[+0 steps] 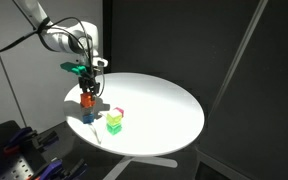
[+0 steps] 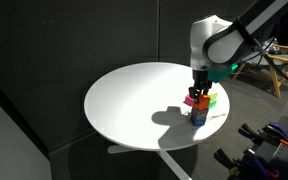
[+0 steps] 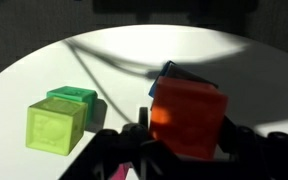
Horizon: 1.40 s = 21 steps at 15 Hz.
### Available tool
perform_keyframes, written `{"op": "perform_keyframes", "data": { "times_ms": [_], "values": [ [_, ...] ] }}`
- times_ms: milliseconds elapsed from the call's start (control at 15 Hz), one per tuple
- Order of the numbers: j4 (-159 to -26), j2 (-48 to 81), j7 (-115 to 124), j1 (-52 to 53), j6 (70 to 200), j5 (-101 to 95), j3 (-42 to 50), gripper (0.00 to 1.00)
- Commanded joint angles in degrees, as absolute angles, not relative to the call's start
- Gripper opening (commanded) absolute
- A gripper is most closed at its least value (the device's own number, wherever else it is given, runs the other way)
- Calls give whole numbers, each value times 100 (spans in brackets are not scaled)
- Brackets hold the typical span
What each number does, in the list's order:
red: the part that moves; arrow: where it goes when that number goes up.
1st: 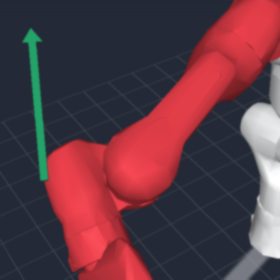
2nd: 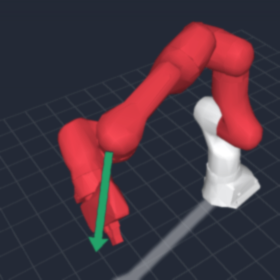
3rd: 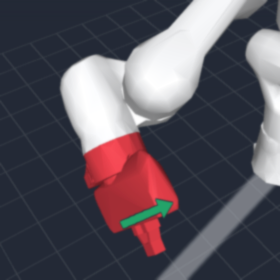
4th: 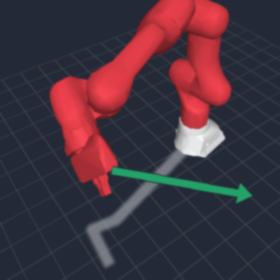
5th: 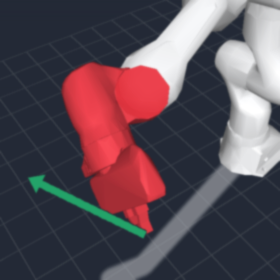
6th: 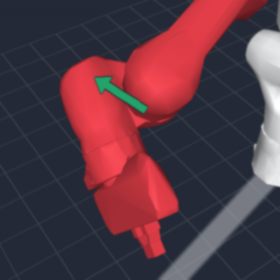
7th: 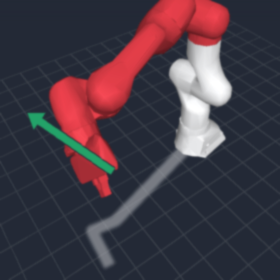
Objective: Put the orange block on top of the light green block
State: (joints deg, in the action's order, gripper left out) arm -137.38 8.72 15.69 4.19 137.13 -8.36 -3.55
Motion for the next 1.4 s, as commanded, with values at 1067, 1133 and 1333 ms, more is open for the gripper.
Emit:
{"op": "perform_keyframes", "data": {
  "times_ms": [1067,1133,1333],
  "values": [
    [-13619,-478,1088,380,11845,-791,-330,29],
    [-13610,-554,998,359,11721,-794,-314,29],
    [-13574,-777,710,267,11344,-830,-236,29]
  ]
}}
